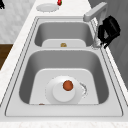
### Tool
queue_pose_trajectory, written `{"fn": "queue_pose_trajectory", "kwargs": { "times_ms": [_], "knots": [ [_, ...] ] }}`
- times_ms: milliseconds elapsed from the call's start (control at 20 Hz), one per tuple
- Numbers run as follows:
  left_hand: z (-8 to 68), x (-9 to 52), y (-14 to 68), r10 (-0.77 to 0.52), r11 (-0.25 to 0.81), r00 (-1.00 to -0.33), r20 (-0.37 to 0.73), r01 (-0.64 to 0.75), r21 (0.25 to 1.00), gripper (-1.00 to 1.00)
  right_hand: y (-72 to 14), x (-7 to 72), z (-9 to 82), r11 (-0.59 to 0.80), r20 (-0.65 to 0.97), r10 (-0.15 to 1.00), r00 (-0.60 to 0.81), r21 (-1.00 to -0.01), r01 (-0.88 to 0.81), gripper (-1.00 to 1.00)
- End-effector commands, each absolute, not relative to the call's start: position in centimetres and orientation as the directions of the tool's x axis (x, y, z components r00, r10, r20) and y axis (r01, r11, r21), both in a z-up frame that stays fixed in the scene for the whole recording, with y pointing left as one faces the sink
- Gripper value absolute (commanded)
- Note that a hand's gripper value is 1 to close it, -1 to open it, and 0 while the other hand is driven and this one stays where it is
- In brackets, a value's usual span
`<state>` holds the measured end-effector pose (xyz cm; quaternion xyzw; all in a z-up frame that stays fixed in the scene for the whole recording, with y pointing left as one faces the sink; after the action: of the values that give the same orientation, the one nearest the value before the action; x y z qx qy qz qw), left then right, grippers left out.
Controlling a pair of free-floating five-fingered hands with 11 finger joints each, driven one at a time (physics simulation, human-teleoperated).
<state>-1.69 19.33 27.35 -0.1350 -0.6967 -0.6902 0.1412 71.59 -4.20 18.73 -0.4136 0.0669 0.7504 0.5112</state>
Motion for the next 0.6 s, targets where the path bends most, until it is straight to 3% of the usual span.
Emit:
{"fn": "queue_pose_trajectory", "kwargs": {
  "times_ms": [0,200,550],
  "knots": [
    [27.4,-1.7,19.3,-0.007,0.011,-0.924,0.383,0.383,0.924,0.00,-3.2,71.5,18.7,-0.465,-0.689,0.712,-0.133,-0.323,-0.824,1.00],
    [27.4,-1.7,19.3,-0.007,0.011,-0.924,0.383,0.383,0.924,0.00,-3.0,70.0,18.0,-0.397,-0.713,0.700,-0.035,-0.348,-0.849,1.00],
    [27.4,-1.7,19.3,-0.007,0.011,-0.924,0.383,0.383,0.924,0.00,-2.6,69.8,16.9,-0.411,-0.722,0.690,-0.038,-0.348,-0.843,1.00]
  ]
}}
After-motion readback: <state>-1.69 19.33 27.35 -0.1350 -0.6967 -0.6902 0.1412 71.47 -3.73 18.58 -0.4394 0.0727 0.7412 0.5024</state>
